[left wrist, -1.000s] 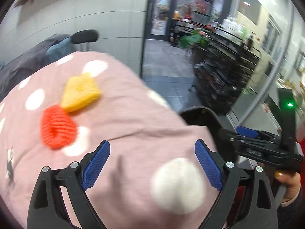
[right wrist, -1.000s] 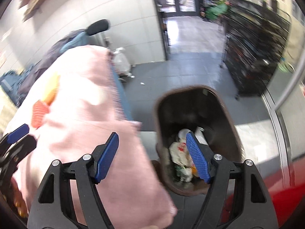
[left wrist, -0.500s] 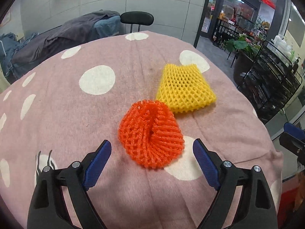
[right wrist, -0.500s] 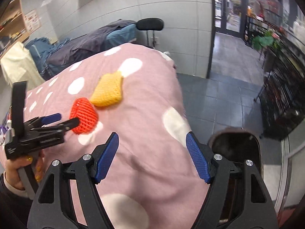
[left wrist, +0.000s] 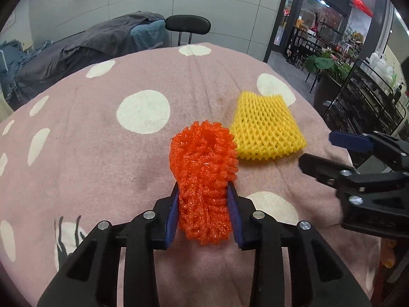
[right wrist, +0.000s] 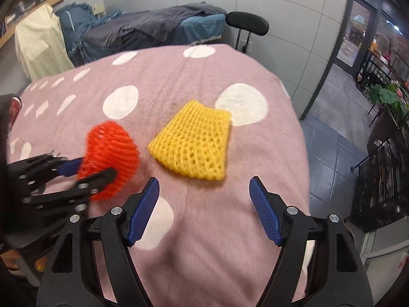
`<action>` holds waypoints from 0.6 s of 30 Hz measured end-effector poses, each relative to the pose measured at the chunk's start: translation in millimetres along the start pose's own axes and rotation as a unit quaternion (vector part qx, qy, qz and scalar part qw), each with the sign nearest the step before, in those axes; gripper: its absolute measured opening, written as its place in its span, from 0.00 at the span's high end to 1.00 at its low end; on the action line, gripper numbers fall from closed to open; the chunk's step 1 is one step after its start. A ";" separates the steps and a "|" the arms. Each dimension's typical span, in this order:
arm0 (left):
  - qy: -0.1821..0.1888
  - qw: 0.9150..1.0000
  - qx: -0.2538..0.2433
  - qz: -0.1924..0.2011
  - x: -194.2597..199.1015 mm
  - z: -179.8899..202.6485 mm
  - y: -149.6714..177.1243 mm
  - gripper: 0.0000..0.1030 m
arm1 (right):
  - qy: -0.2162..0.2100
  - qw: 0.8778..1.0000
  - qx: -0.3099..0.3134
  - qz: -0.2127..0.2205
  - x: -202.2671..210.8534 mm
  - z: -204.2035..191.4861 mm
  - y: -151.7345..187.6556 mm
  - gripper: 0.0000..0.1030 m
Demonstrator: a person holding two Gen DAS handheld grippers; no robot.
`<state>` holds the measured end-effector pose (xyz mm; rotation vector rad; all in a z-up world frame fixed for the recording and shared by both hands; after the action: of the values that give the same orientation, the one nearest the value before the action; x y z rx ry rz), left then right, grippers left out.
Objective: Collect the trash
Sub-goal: 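Grasp the orange mesh sleeve with the left tool while the right grasps the yellow mesh sleeve, then carry both sleeves to the bin while the right tool releases the yellow sleeve inside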
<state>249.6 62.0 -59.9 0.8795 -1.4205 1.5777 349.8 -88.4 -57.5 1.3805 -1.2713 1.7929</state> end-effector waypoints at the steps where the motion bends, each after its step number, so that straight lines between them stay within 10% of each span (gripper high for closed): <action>1: -0.001 1.000 0.005 0.007 2.6 -3.6 -0.2 0.67 | 0.005 1.000 0.003 -0.008 -6.7 -2.5 -7.3 0.35; 6: 0.012 0.999 0.022 0.023 11.2 -13.4 2.8 0.67 | 0.021 0.999 -0.004 -0.045 -35.8 -3.1 -31.2 0.58; 8: 0.010 0.999 0.022 0.021 9.8 -13.8 4.9 0.67 | 0.029 0.999 -0.005 -0.044 -37.0 -2.8 -31.7 0.82; 18: 0.036 0.998 0.025 0.034 19.8 0.8 16.5 0.67 | 0.018 0.999 -0.036 0.025 13.9 11.9 8.7 0.84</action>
<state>226.3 63.0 -48.9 0.8034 -1.3791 1.6845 342.9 -104.5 -47.2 1.2826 -1.3504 1.7792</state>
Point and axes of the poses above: each gripper's, at about its wrist camera, not at the fingertips, and x roughly against the way its jaws point, z to its right, y to its underside, the point moved 2 cm from there along -x, roughly the way its jaws point, and after that the axes turned 13 degrees about -z, right-handed, at the moved point
